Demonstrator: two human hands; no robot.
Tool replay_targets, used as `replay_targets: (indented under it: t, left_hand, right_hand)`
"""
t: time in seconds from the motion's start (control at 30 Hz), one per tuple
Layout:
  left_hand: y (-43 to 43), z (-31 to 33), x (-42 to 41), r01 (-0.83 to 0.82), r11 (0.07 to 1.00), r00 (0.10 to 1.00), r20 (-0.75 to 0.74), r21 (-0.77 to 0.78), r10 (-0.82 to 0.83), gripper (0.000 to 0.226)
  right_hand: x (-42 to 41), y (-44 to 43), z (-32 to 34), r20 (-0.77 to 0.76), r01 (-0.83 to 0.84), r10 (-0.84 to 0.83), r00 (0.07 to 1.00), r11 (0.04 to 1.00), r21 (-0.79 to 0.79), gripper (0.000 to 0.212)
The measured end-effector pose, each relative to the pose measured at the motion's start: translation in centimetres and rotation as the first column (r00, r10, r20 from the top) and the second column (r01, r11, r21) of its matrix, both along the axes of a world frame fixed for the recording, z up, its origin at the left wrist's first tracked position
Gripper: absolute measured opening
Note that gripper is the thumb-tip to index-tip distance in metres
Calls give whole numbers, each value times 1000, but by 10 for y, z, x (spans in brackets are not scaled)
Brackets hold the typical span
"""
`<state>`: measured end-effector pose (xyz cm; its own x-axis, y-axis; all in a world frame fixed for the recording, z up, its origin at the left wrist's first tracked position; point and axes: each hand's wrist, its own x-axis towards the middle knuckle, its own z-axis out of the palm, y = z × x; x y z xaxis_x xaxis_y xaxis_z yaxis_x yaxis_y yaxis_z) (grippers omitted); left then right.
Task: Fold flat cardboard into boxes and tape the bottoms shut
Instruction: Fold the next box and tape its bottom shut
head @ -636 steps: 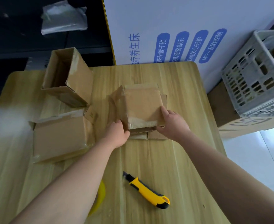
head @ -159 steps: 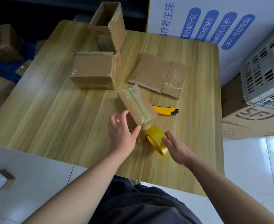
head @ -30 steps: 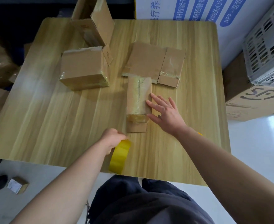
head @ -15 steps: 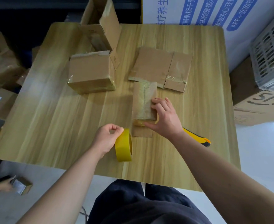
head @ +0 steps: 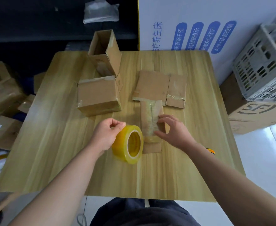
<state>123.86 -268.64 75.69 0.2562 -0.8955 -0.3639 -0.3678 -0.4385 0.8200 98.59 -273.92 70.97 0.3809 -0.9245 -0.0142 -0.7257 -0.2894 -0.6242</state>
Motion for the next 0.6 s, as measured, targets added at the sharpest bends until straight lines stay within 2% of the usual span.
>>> replay_targets:
  t: [0.13, 0.3, 0.43, 0.5, 0.6]
  left_hand:
    - [-24, 23, -5, -67, 996, 988, -140, -56, 58, 19]
    - [-45, 29, -17, -151, 987, 973, -187, -60, 137, 22]
    - [-61, 33, -33, -254, 966, 959, -140, -38, 247, 30]
    - [-70, 34, -42, -318, 948, 935, -169, -1, 313, 36]
    - [-80, 32, -53, -361, 930, 899, -243, 60, 365, 41]
  right_hand:
    - [3, 5, 18, 121, 143, -149, 981, 988, 63, 38]
    - [10, 8, 40, 130, 194, -207, 970, 975, 110, 33]
    - [12, 12, 56, 232, 79, -112, 966, 986, 145, 52]
    - [11, 11, 60, 209, 10, -41, 977, 989, 148, 59]
    - [8, 2, 62, 153, -25, 9, 988, 995, 99, 44]
